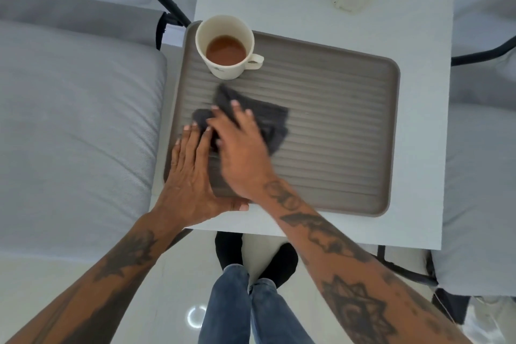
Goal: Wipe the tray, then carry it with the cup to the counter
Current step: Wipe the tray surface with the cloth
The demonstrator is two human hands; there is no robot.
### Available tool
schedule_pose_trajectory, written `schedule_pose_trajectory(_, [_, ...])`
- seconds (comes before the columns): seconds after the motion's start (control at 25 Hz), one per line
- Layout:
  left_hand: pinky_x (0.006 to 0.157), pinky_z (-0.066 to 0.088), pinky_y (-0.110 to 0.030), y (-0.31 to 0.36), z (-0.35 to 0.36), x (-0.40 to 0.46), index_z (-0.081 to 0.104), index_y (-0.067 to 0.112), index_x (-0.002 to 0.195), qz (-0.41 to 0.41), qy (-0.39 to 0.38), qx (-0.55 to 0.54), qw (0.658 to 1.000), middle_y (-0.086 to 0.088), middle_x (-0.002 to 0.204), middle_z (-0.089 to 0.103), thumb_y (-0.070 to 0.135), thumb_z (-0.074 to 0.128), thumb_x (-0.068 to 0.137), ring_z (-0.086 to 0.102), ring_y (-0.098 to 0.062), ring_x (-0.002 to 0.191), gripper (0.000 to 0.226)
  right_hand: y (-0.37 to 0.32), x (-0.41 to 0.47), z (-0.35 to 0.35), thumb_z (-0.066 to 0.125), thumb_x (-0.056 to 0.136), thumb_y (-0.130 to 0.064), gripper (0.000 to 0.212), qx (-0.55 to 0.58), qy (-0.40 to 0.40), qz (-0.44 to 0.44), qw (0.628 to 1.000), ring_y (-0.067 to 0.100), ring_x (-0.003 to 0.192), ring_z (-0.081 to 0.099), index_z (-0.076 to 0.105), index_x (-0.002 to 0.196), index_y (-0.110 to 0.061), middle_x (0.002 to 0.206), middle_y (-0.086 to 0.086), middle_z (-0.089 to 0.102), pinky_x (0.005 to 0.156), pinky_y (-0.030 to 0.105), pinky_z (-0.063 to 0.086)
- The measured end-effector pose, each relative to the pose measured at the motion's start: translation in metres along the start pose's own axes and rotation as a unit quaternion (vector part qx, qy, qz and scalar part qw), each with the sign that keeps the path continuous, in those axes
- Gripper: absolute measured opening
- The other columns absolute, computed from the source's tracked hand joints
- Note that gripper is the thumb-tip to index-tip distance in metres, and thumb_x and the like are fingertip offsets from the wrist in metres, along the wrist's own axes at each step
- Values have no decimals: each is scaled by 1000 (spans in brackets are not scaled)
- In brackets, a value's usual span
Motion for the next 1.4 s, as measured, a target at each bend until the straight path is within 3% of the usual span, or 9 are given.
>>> schedule_pose_trajectory(0.2, [124,-2,-46,-2,-3,-2,-10,15,156,1,11,-46,999,-11,166,-12,99,53,42,-16,-22,153,155,49,-20,-28,43,100,-14,47,-86,-47,-98,990,25,151,21,41,147,-17,157,-1,38,122,47,21])
schedule_pose_trajectory(0.4, [123,-1,-50,-3,-5,-6,6,15,157,26,27,-55,998,-16,165,-10,92,61,49,-17,-30,152,144,145,-101,-94,45,100,-21,43,-132,-1,30,991,34,144,34,47,143,-18,154,7,42,112,55,33])
schedule_pose_trajectory(0.48, [122,14,-56,3,-3,-16,38,15,146,69,82,-15,994,-24,160,19,79,68,63,9,-40,151,109,147,-109,-102,48,97,-22,39,-156,26,56,986,38,133,44,56,136,-18,148,10,48,108,52,36])
schedule_pose_trajectory(0.56, [112,36,-58,15,10,-30,62,14,120,135,152,15,979,-23,137,52,57,71,79,46,-41,131,59,135,-99,-97,52,93,-19,35,-157,55,73,983,39,121,48,64,127,-16,138,8,55,103,46,35])
schedule_pose_trajectory(0.68, [107,42,-54,25,33,-41,73,14,98,171,182,-9,968,-13,102,64,34,67,91,63,-30,95,21,111,-79,-87,56,90,-13,31,-109,66,56,990,36,112,47,68,118,-13,127,6,61,101,38,35])
schedule_pose_trajectory(0.88, [106,43,-54,19,39,-33,75,10,93,175,182,-49,966,-10,85,59,20,68,91,57,-25,77,12,38,-12,-47,62,86,-8,25,-32,-8,-127,991,30,102,50,74,107,-14,116,3,67,93,41,43])
schedule_pose_trajectory(1.04, [73,56,-39,23,38,-33,77,13,93,166,180,-69,967,-13,97,66,26,61,95,57,-31,88,20,-28,38,-9,63,79,-9,24,-47,-104,-251,961,32,99,54,76,96,-20,107,-3,68,80,44,47])
schedule_pose_trajectory(1.2, [80,50,-41,22,34,-36,78,28,92,116,214,-28,970,-3,87,64,45,59,93,55,-25,83,26,7,24,-31,52,79,-16,31,-52,-127,-248,959,30,107,55,75,98,-24,114,-8,68,83,41,44])
schedule_pose_trajectory(1.4, [85,35,-39,17,32,-36,78,41,94,55,154,-91,982,5,91,58,56,59,85,50,-15,91,25,112,-53,-101,49,74,-9,34,-98,-102,-123,982,32,109,55,72,94,-23,117,-7,68,85,54,45])
Point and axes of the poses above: each hand's wrist, its own x-axis towards the middle knuckle, its own z-axis out of the palm, y = z × x, the point moved 1 cm from there along x, towards the middle knuckle
